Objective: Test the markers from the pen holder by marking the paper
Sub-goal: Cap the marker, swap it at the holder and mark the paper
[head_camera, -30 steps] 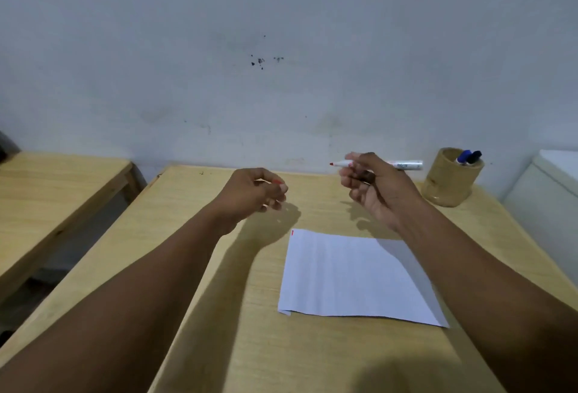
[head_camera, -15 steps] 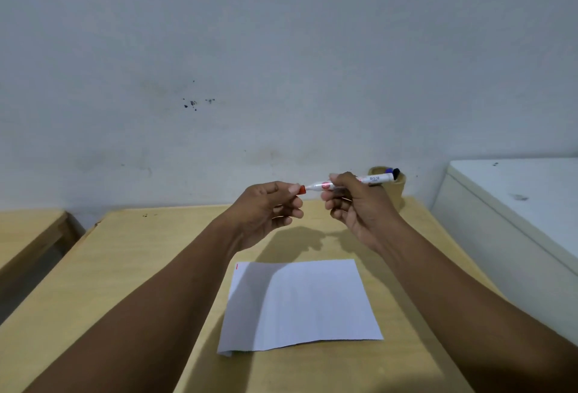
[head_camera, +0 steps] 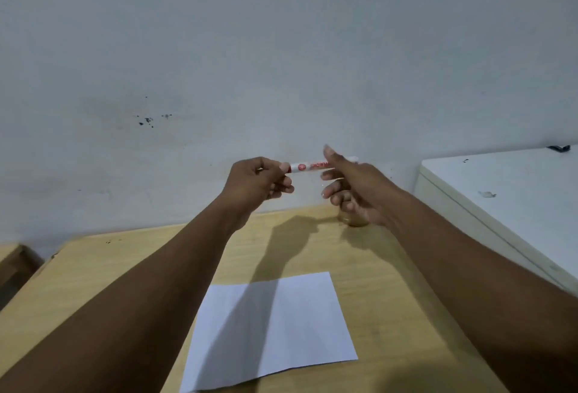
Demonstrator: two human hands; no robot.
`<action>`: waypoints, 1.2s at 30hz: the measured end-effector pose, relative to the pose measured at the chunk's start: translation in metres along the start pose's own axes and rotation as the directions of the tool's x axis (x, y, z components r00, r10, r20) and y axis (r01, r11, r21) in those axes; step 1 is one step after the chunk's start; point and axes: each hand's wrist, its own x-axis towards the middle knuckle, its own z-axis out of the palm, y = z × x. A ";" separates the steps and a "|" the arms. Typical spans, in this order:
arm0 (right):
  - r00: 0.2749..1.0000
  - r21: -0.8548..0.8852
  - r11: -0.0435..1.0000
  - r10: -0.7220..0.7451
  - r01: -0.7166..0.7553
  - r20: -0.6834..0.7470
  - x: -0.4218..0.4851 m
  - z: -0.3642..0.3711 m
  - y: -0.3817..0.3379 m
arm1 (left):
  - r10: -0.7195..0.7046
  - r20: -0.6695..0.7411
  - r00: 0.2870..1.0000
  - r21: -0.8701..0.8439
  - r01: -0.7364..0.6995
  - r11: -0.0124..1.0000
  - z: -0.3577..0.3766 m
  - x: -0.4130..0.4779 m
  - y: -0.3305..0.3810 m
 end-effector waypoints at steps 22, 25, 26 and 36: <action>0.951 -0.437 0.896 -0.196 0.074 -0.241 0.031 -0.107 0.001 | -0.010 0.433 0.901 0.841 -0.400 0.363 0.121 0.088 0.006; 0.951 -0.438 0.895 -0.204 0.084 -0.234 0.025 -0.107 0.002 | 0.020 0.457 0.889 0.842 -0.440 0.312 0.128 0.083 0.005; 0.950 -0.441 0.893 -0.205 0.085 -0.234 0.022 -0.107 0.002 | 0.057 0.446 0.893 0.850 -0.443 0.286 0.130 0.081 0.005; 1.000 -0.289 0.957 -0.006 -0.001 -0.024 -0.005 -0.074 -0.011 | 0.367 0.185 0.912 0.719 -0.380 0.582 0.100 0.058 0.059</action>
